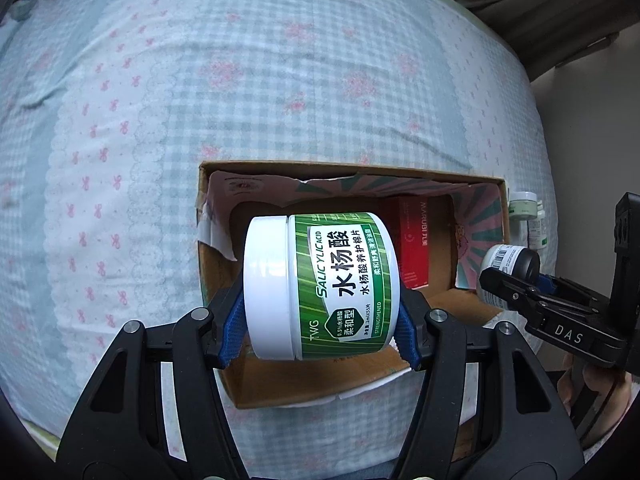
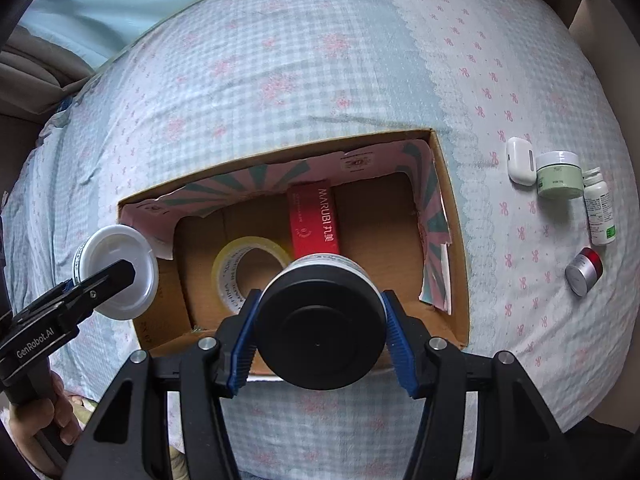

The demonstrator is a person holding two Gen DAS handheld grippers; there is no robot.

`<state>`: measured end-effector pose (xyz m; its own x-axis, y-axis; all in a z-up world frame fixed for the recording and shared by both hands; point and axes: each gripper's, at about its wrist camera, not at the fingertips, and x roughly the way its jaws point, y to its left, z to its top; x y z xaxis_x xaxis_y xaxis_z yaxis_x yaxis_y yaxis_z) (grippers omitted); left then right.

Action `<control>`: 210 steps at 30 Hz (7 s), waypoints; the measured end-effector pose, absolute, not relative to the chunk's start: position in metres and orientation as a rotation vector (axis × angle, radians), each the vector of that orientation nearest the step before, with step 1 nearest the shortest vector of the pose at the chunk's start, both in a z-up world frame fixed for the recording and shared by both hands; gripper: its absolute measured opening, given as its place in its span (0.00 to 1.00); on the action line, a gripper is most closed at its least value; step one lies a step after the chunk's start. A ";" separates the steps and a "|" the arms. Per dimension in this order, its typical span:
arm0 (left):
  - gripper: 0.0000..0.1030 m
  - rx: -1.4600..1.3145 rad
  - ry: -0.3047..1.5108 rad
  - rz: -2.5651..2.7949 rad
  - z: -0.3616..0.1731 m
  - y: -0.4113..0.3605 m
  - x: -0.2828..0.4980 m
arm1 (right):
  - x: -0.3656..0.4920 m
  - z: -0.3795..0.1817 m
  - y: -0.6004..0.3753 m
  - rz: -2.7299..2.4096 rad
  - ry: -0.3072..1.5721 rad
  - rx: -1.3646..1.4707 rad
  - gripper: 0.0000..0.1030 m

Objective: Organize rigid objects
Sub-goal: 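Carry both jars into the cardboard box and open both grippers, then move both tools back toward the remaining small items, then grasp the pale green jar with the left gripper while the right grasps the white pill bottle, then carry the pale green jar and pill bottle into the cardboard box and release both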

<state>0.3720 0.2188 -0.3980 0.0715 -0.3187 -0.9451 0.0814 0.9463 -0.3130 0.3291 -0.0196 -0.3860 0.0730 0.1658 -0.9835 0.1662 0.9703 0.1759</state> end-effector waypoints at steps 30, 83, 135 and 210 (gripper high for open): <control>1.00 0.131 1.466 -0.338 -0.415 0.173 0.367 | 0.374 -0.423 -0.044 -0.048 1.486 0.217 1.00; 1.00 0.108 1.008 -0.356 -0.193 -0.010 0.159 | 0.130 -0.214 -0.201 -0.067 1.189 0.159 1.00; 0.82 0.029 1.604 -0.259 -0.507 -0.279 0.396 | 0.329 -0.502 -0.378 0.011 1.530 0.032 0.66; 0.66 -0.209 1.054 -0.250 -0.178 0.161 0.259 | 0.255 -0.198 -0.084 0.193 1.114 0.114 0.46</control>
<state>0.2592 0.1610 -0.1776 0.4707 -0.3015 -0.8292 0.1028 0.9521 -0.2878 0.2545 -0.0838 -0.1983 0.4264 0.2111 -0.8796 -0.0976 0.9774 0.1873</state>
